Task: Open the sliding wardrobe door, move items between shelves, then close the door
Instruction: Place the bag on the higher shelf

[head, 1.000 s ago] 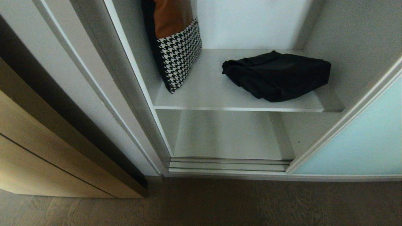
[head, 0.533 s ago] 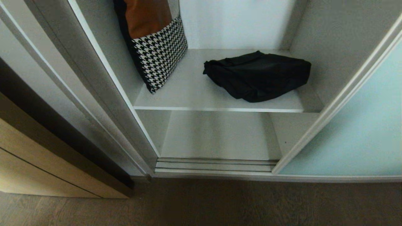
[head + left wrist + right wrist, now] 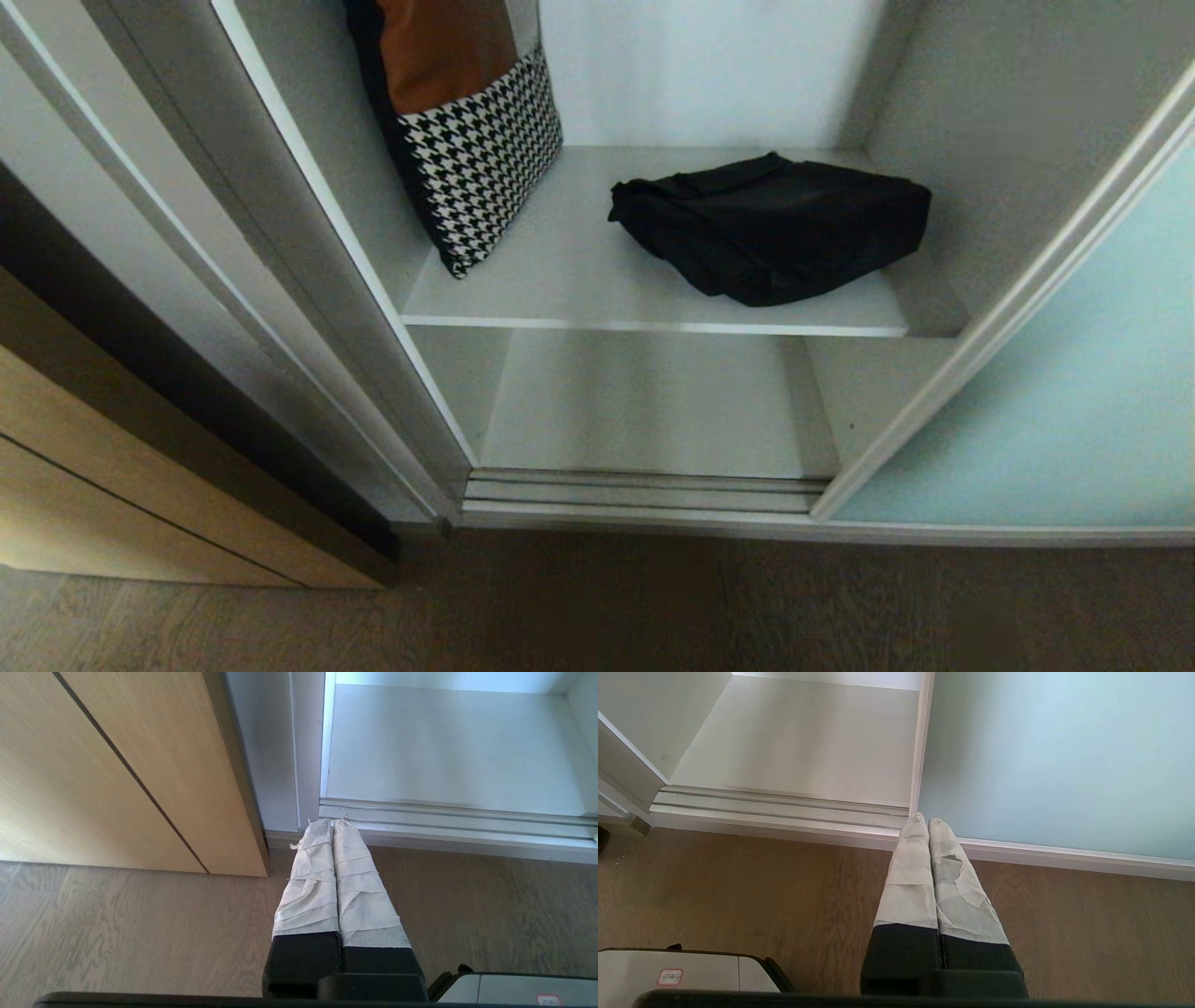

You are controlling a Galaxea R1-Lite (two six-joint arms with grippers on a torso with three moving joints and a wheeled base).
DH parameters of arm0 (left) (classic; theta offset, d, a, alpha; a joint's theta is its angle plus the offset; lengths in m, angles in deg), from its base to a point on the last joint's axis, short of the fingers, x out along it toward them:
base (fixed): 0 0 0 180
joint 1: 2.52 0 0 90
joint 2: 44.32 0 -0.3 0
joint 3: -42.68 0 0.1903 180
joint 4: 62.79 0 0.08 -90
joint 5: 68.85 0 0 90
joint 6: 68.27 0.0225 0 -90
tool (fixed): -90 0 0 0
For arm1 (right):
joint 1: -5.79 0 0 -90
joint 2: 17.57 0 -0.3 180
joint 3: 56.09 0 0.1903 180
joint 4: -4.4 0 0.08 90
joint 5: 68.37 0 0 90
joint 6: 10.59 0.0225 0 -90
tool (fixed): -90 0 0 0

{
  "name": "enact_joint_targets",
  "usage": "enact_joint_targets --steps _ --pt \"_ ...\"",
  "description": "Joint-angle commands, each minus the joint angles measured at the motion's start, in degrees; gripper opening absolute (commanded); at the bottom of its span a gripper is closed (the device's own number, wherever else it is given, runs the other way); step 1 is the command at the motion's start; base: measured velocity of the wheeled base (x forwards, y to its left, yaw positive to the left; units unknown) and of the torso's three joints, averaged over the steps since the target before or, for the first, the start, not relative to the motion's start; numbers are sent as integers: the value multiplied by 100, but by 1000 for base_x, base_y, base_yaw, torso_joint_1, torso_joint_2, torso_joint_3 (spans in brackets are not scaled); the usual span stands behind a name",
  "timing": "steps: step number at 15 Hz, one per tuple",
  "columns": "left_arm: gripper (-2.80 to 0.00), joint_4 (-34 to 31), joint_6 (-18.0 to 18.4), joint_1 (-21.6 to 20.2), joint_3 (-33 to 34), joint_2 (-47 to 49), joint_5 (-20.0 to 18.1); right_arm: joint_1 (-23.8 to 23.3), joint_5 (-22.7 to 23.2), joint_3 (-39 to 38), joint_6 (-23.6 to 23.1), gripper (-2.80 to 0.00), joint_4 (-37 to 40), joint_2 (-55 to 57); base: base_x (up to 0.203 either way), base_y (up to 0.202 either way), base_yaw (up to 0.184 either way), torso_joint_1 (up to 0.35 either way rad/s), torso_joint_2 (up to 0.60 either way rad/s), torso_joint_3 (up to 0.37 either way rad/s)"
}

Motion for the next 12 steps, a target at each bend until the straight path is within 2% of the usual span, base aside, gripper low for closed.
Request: enact_joint_targets --steps 1,5,8,12 --pt "-280 4 -1 -3 5 13 -8 2 0 0 1 -280 -1 -10 0 0 0 0 0 0" --pt "-280 4 -1 -3 4 4 -9 2 26 -9 -156 -280 -1 -19 -24 0 0 2 1 1" --pt "-280 4 -1 -3 2 5 -9 2 0 -6 27 -280 -10 -10 -188 0 0 2 2 3" --pt "-280 4 -1 -3 5 4 -9 2 9 -9 -10 -280 -1 -19 -180 0 -1 1 -3 3"
